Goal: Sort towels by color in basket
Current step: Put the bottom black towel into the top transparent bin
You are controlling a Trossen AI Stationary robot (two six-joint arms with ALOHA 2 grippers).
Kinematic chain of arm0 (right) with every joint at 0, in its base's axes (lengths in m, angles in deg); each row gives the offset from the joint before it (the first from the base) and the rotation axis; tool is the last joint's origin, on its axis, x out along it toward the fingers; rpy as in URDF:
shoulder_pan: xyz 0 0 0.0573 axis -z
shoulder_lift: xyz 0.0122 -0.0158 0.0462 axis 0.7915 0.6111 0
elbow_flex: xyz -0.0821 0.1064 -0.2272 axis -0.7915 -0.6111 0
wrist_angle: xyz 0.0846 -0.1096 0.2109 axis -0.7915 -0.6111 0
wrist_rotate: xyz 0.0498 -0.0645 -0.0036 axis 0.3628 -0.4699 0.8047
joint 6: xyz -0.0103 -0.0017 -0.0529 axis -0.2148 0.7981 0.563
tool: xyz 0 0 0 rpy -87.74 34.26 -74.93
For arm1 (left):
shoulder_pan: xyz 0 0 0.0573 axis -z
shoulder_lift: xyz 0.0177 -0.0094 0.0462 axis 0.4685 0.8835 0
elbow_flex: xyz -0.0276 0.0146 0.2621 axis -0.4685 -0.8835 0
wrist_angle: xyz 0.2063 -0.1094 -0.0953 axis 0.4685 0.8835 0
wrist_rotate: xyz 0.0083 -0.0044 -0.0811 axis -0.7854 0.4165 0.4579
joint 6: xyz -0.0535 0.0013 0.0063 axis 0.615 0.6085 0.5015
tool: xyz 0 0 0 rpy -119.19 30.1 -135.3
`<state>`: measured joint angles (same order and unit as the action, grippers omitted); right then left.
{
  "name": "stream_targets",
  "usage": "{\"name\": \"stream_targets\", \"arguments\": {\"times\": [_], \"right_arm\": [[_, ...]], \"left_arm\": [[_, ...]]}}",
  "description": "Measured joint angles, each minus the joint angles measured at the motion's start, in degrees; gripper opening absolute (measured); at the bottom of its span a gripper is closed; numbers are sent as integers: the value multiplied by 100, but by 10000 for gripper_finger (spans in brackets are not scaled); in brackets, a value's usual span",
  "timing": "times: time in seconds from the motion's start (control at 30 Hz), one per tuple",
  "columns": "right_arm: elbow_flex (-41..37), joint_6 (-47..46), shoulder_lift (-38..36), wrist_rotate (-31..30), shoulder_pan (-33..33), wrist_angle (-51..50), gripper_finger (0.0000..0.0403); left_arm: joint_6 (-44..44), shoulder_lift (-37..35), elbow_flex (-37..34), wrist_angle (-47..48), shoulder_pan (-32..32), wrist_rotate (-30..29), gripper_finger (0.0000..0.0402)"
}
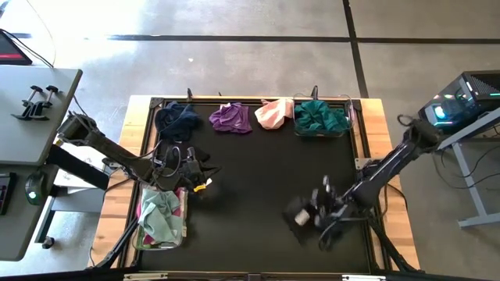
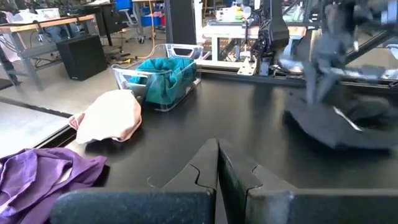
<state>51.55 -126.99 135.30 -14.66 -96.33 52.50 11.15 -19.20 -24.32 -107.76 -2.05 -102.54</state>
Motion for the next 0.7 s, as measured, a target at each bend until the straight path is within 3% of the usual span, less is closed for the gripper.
{"name": "stream_targets", "arguments": {"times": [0.17, 0.3, 0.47, 0.6, 0.7], "right_arm": [[-4, 1231, -540, -2866, 923, -109, 5], [-4, 2715, -1146, -4008, 2243, 32, 3], [-2, 5189, -2176, -3973, 4027, 868, 2], [2, 6901, -2911, -2959, 5303, 2282, 1], [12, 7513, -3153, -2278, 6070, 3308, 1]], "left_arm": [[51, 0, 0, -36, 0, 0, 0], [57, 0, 0, -65, 0, 0, 0], [196, 0, 0, -30, 0, 1, 0], [199, 0, 0, -41, 0, 0, 0], [203, 0, 0, -45, 0, 0, 0]]}}
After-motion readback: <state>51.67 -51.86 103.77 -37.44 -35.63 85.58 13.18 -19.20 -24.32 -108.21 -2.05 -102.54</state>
